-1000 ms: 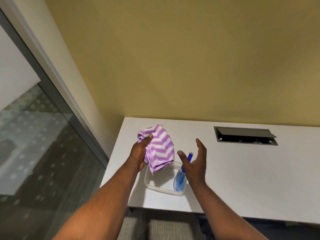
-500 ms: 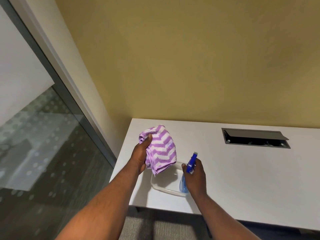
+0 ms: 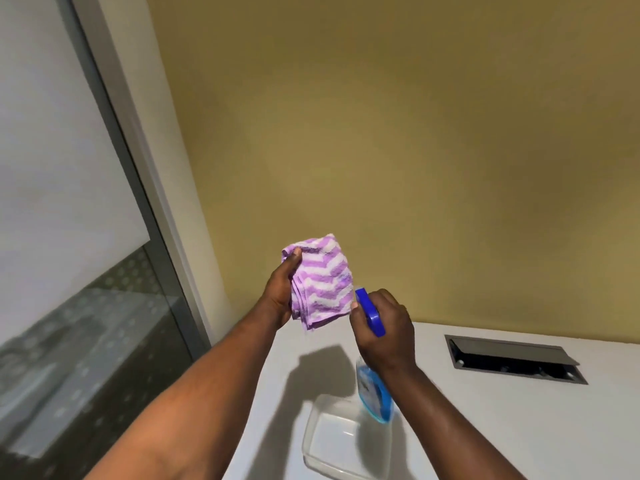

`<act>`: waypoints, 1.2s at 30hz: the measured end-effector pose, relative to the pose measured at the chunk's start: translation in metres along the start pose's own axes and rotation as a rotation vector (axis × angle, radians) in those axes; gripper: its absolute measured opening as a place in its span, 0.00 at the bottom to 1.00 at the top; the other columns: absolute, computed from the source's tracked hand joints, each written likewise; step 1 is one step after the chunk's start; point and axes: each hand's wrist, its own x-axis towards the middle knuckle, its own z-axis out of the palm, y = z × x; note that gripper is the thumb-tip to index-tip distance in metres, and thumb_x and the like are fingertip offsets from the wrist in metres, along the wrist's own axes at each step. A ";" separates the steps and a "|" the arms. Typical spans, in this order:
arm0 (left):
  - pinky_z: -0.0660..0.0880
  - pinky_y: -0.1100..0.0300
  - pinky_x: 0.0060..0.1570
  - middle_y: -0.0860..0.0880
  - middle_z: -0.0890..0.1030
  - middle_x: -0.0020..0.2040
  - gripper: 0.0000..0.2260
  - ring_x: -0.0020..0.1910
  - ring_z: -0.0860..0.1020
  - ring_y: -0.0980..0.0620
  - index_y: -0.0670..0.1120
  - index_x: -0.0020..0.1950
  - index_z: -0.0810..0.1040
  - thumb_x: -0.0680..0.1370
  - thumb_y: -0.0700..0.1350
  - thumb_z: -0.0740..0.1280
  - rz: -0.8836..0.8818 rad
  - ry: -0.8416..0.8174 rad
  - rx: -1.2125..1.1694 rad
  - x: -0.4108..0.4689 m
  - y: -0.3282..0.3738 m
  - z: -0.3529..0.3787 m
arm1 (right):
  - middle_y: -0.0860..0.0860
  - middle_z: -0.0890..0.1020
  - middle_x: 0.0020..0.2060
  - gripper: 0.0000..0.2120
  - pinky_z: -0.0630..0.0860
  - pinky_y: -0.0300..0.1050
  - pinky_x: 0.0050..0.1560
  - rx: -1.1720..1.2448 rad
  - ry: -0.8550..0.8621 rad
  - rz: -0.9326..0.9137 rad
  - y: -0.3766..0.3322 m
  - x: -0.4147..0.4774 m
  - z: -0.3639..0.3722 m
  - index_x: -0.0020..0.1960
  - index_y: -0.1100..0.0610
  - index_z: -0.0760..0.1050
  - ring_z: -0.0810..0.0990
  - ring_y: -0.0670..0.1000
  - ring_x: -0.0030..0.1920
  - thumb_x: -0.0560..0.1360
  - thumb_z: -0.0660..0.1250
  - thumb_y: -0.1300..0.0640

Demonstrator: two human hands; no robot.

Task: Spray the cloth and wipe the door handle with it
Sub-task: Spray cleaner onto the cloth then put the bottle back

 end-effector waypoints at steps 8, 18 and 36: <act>0.85 0.51 0.42 0.38 0.88 0.51 0.17 0.48 0.88 0.40 0.43 0.49 0.90 0.83 0.47 0.61 0.166 -0.069 0.019 -0.002 0.073 0.068 | 0.49 0.70 0.26 0.15 0.64 0.47 0.37 0.036 0.005 -0.067 -0.096 0.061 -0.039 0.31 0.52 0.65 0.70 0.54 0.30 0.73 0.63 0.48; 0.84 0.52 0.39 0.39 0.88 0.48 0.12 0.44 0.88 0.40 0.42 0.52 0.85 0.81 0.47 0.64 0.273 -0.088 0.084 -0.012 0.108 0.104 | 0.47 0.64 0.21 0.18 0.57 0.44 0.34 -0.050 -0.002 -0.153 -0.137 0.078 -0.068 0.27 0.49 0.59 0.64 0.49 0.25 0.73 0.60 0.49; 0.84 0.54 0.38 0.42 0.88 0.45 0.11 0.43 0.88 0.43 0.43 0.54 0.81 0.83 0.46 0.62 0.297 -0.122 0.140 -0.014 0.108 0.123 | 0.46 0.67 0.22 0.17 0.60 0.41 0.30 -0.086 0.074 -0.178 -0.131 0.086 -0.088 0.28 0.50 0.64 0.65 0.47 0.24 0.73 0.60 0.46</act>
